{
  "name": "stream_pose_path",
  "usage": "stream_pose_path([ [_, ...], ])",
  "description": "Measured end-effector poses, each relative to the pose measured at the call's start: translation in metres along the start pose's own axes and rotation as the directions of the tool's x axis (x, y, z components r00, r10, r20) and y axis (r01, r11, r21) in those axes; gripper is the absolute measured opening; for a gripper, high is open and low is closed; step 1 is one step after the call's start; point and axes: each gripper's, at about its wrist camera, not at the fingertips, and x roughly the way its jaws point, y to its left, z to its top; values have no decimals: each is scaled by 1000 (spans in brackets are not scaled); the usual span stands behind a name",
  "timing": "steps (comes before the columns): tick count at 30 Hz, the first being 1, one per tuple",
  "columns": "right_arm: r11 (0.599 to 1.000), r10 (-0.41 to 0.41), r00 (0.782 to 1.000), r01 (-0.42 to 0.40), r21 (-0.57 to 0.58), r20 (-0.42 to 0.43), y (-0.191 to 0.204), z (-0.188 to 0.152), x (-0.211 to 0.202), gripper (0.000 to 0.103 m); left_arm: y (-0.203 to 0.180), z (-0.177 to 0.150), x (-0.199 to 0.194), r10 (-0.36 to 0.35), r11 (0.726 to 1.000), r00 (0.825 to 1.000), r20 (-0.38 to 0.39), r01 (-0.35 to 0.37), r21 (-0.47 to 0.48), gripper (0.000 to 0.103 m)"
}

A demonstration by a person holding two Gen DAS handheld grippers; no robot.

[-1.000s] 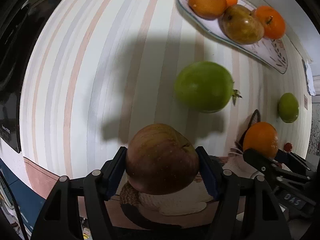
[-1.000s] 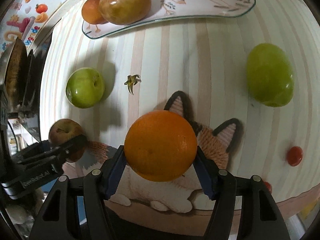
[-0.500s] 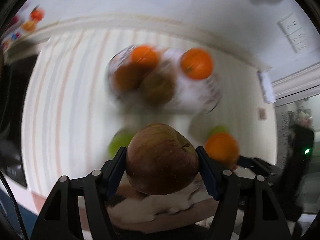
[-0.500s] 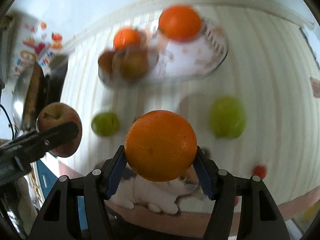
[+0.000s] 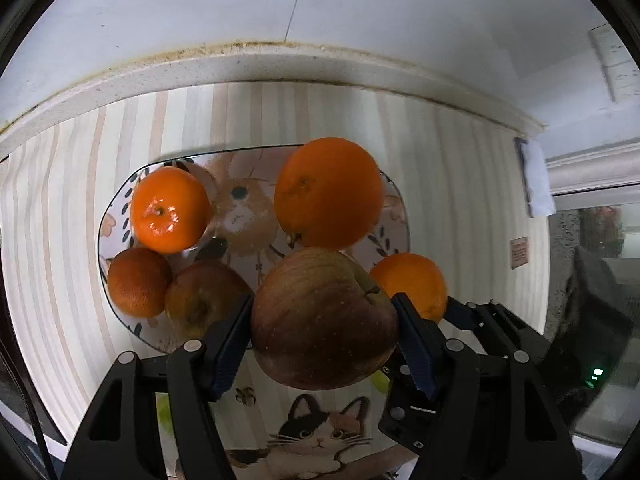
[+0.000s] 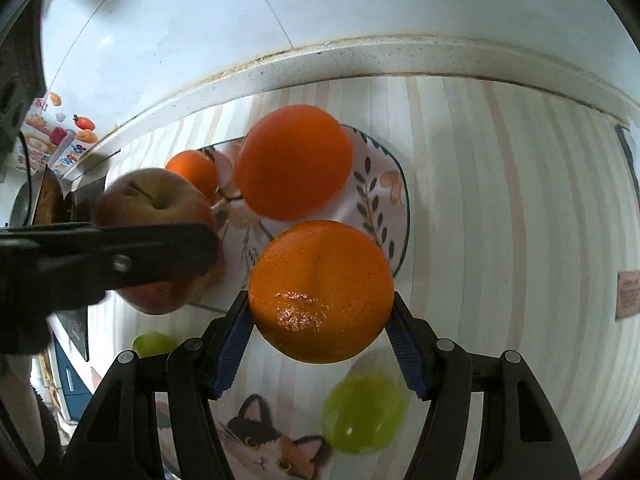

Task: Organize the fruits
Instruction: 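Carry the apple and orange over the plate, then open both tools to release the fruit onto the plate, then lift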

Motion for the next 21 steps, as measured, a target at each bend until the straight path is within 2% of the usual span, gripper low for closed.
stream_pose_path([
  [6,999,37,999,-37,0,-13,-6,9,14,68,-4,1,17,35,999,999,-25,-35,-11,67],
  [12,999,48,998,-49,-17,-42,-9,9,30,69,-10,-3,35,123,992,992,-27,-123,11,67],
  [15,999,33,999,-34,-29,-44,-8,8,30,73,-14,-4,36,143,990,990,-4,-143,16,69],
  [17,999,34,998,-35,-24,-46,-9,7,29,79,-14,-4,35,152,988,988,7,-152,9,71],
  [21,999,40,997,-40,-10,-59,-12,4,29,81,-14,-6,33,185,983,982,21,-185,7,71],
])
